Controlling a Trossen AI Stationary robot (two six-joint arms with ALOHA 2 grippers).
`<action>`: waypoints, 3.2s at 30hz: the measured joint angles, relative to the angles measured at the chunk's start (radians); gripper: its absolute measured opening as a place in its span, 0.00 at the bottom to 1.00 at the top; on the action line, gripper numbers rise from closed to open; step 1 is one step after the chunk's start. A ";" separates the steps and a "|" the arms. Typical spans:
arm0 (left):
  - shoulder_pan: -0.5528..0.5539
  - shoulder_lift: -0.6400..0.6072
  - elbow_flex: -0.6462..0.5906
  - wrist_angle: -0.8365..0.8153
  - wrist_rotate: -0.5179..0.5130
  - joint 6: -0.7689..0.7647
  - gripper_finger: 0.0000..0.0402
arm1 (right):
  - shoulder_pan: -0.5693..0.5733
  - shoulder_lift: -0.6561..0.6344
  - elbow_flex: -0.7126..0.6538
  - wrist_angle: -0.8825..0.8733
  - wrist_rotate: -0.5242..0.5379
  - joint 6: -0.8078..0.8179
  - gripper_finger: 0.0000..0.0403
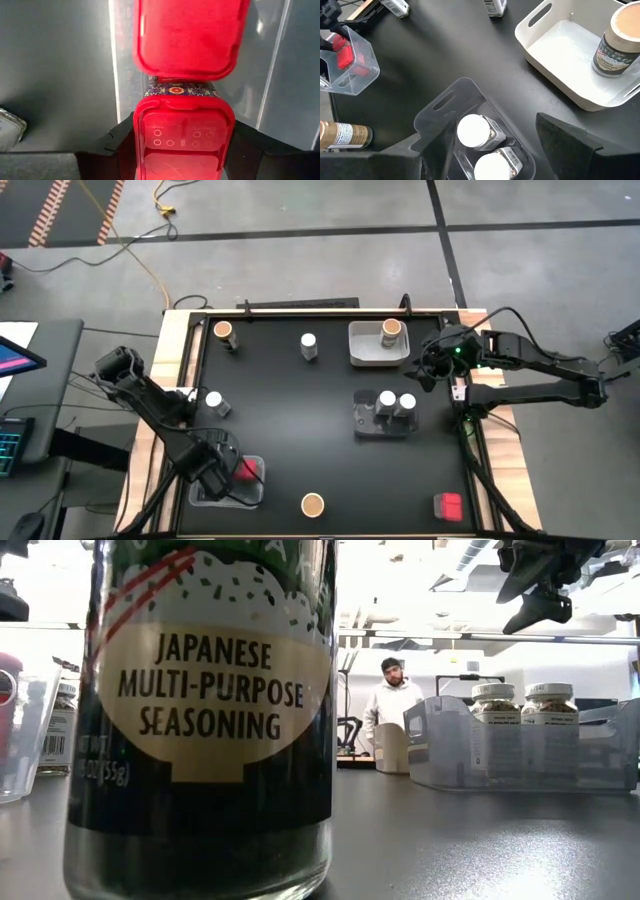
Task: Sort spices by type
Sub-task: Put the top left red spice can in the transparent bin
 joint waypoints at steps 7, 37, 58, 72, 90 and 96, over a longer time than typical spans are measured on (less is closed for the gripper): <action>0.000 -0.004 -0.017 0.046 0.030 0.030 0.52 | 0.000 0.000 0.000 0.001 0.000 0.001 0.74; 0.000 -0.004 -0.017 0.038 0.002 -0.011 0.60 | 0.000 0.000 0.000 0.001 0.000 0.001 0.74; 0.000 -0.004 -0.017 -0.037 0.006 -0.024 0.61 | 0.000 0.000 0.000 0.000 0.000 0.070 0.74; -0.008 -0.004 -0.017 -0.053 0.021 0.023 0.72 | 0.000 0.000 0.000 0.000 0.000 0.080 0.74; -0.009 -0.007 0.093 -0.170 0.014 -0.059 0.77 | 0.000 0.000 0.000 0.000 0.000 0.077 0.74; -0.008 -0.007 0.194 -0.224 0.014 -0.052 0.77 | 0.000 0.000 0.000 0.000 0.000 0.066 0.74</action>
